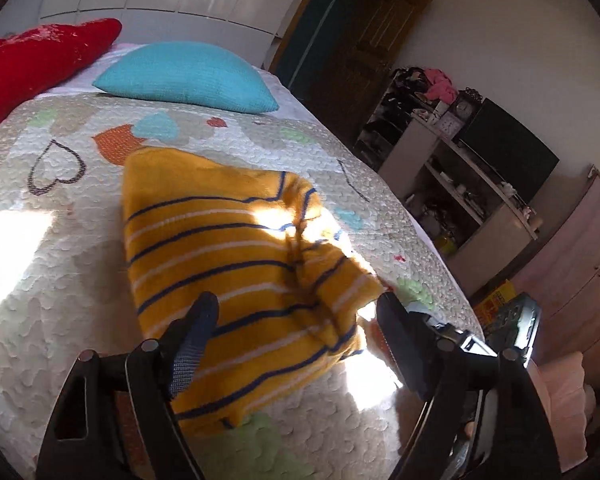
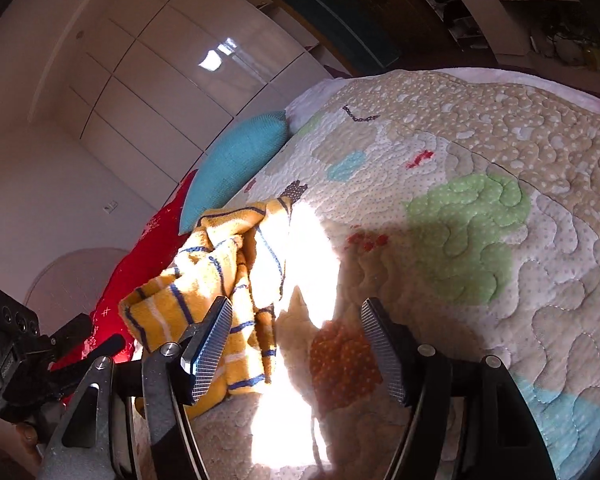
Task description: Fold small clothes
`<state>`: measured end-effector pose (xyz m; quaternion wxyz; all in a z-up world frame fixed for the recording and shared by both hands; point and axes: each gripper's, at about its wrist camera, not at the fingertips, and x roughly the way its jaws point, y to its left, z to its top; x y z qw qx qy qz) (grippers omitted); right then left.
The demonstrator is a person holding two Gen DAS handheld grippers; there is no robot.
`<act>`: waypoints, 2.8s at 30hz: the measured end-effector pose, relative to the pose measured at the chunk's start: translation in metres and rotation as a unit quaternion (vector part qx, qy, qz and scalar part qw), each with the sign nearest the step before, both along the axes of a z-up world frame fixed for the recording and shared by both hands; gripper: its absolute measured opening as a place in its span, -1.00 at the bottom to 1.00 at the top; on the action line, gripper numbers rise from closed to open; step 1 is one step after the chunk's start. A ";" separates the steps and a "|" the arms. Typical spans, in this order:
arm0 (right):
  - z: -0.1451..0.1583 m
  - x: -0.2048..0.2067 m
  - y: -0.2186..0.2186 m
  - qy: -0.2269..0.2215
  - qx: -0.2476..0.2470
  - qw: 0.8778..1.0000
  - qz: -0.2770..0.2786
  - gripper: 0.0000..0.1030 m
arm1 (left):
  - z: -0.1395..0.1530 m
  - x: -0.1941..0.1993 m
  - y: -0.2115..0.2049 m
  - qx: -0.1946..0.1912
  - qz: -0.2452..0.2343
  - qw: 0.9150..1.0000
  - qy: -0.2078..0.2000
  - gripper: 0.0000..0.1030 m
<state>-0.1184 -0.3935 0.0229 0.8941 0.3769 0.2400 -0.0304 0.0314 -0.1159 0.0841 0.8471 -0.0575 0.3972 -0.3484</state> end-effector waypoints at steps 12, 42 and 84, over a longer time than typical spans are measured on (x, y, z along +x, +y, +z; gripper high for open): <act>0.067 0.073 0.103 -0.011 -0.179 0.977 0.114 0.41 | -0.041 -0.002 0.072 0.013 0.082 0.995 0.046 0.59; -0.006 0.140 -0.006 0.105 0.026 0.986 0.123 0.18 | -0.081 0.078 0.011 0.010 0.058 0.991 0.123 0.84; 0.025 -0.016 0.071 0.090 -0.118 0.985 0.085 -0.01 | 0.050 -0.146 0.097 0.070 0.268 0.927 -0.252 1.00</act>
